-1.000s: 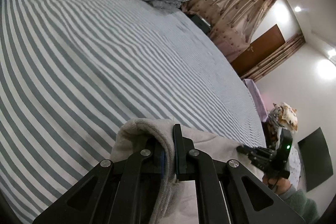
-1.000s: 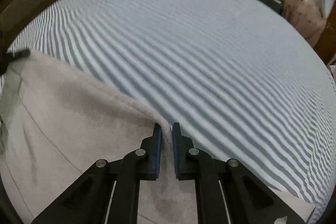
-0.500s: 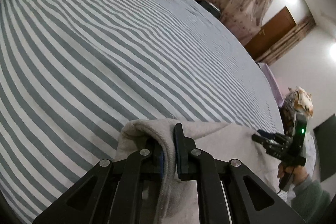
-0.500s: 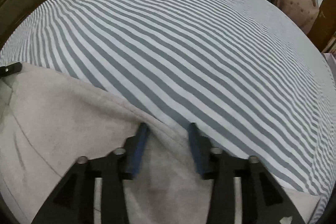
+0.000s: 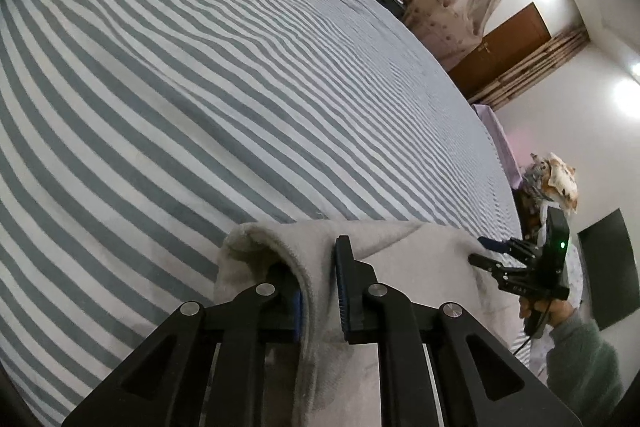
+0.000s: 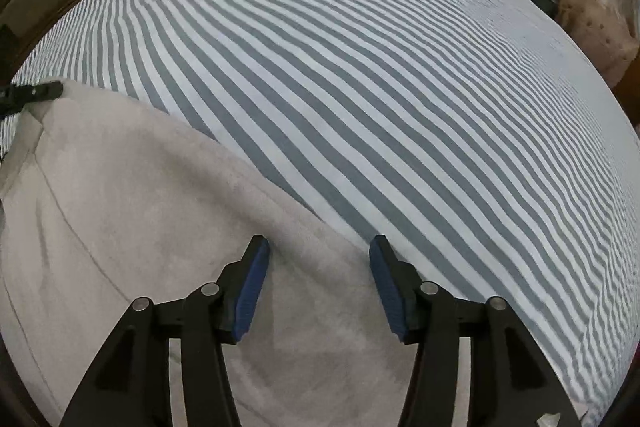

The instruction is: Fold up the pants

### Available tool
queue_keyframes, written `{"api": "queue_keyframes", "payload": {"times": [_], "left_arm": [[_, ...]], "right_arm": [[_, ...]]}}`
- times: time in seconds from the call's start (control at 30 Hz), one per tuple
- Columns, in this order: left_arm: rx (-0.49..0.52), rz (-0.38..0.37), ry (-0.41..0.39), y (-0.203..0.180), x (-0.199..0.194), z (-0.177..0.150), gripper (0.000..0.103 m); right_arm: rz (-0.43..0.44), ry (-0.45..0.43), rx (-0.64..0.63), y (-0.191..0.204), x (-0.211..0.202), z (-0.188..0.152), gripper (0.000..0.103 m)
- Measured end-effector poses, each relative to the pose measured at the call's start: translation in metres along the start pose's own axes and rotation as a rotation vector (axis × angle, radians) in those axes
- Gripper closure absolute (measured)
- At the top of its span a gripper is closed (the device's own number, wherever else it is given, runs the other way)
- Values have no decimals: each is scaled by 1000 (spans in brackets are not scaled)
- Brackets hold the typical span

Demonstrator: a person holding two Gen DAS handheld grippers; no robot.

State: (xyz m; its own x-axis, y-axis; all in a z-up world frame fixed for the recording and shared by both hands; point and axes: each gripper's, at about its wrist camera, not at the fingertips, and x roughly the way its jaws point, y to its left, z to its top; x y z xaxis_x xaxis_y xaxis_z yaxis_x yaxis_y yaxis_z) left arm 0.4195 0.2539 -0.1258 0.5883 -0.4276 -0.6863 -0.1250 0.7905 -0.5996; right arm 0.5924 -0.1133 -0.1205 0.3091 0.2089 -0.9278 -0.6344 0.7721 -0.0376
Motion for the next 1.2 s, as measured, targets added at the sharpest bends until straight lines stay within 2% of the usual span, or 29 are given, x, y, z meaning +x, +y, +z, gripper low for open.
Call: {"api": "queue_keyframes", "payload": {"times": [0.1,0.27,0.43,0.5,0.67,0.77,0.93,1.0,1.2], "left_arm": [[4,11,-3,0,3,-1,86],[21,21,0,0,5,-3,86],[27,18,30,-2,-3,-1,84],[29,34,41,-3,-7,0,78],[80,59,27,-1,-25,1,70],[63,65,18,10,-30,4,61],[47,11,75,17,-8,12,53],[85,27,76,14,2,15,43],[130,32,54,9,20,21,44]], "right_arm": [[42,-12,19,-9,11,6,43],[79,-30,39,-21,17,10,47],[74,-38,49,-16,14,2,46],[69,-38,55,-15,14,2,46],[66,-44,56,-6,11,-8,46],[70,-37,51,-8,9,-10,46],[80,-7,10,-10,7,-15,46],[93,2,1,-14,9,-14,47],[112,-16,-2,-16,16,-8,45]]}}
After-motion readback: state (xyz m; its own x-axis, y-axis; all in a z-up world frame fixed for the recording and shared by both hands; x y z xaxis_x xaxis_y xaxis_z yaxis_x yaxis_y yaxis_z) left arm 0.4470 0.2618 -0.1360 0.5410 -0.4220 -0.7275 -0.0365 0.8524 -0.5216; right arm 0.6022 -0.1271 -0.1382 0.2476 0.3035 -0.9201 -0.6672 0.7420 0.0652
